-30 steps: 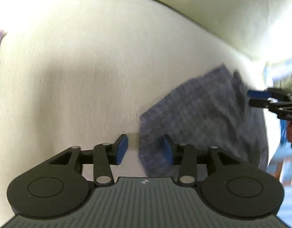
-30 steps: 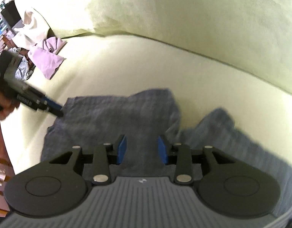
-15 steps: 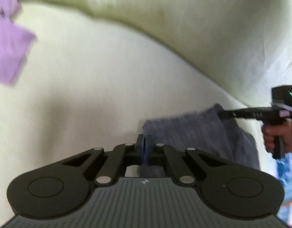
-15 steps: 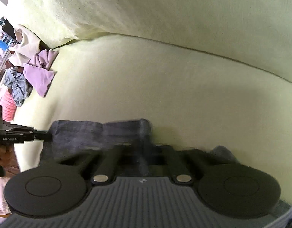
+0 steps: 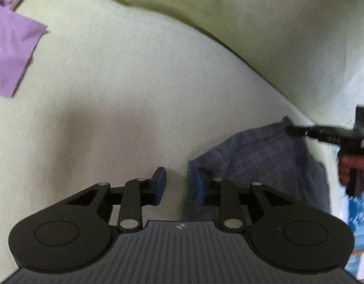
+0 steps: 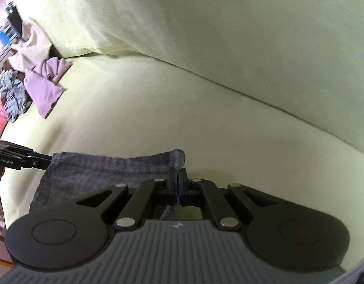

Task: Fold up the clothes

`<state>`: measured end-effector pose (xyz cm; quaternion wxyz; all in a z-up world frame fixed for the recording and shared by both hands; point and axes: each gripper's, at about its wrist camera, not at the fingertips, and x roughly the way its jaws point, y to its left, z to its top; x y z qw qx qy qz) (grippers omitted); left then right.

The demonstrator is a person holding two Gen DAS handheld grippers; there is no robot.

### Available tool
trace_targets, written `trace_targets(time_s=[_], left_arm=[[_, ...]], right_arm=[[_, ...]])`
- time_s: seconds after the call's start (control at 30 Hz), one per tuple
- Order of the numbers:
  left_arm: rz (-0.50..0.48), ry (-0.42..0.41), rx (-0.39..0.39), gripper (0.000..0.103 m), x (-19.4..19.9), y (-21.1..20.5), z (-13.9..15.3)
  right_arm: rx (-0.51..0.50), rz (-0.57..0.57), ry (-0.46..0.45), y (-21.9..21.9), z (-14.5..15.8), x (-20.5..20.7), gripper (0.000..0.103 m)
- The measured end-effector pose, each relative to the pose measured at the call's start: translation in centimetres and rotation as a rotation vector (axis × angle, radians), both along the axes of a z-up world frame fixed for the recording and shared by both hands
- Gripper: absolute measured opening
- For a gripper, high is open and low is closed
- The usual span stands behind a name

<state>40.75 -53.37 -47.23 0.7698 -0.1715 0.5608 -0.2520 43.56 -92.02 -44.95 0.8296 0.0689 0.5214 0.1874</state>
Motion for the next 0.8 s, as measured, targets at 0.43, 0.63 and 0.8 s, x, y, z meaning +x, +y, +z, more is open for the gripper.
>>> trace_targets(time_s=[0.43, 0.63, 0.8], left_arm=[[0.030, -0.169, 0.136, 0.004, -0.9, -0.7, 0.1], [0.178, -0.138, 0.202, 0.029, -0.7, 1.5, -0.6], [0.222, -0.177, 0.242, 0.032, 0.5, 3.2, 1.1]], right_arm=[[-0.010, -0.008, -0.042, 0.5, 0.3, -0.2, 0.000], [-0.034, -0.040, -0.045, 0.3, -0.5, -0.1, 0.016], [-0.027, -0.267, -0.111, -4.3, 2.2, -2.5, 0.024]])
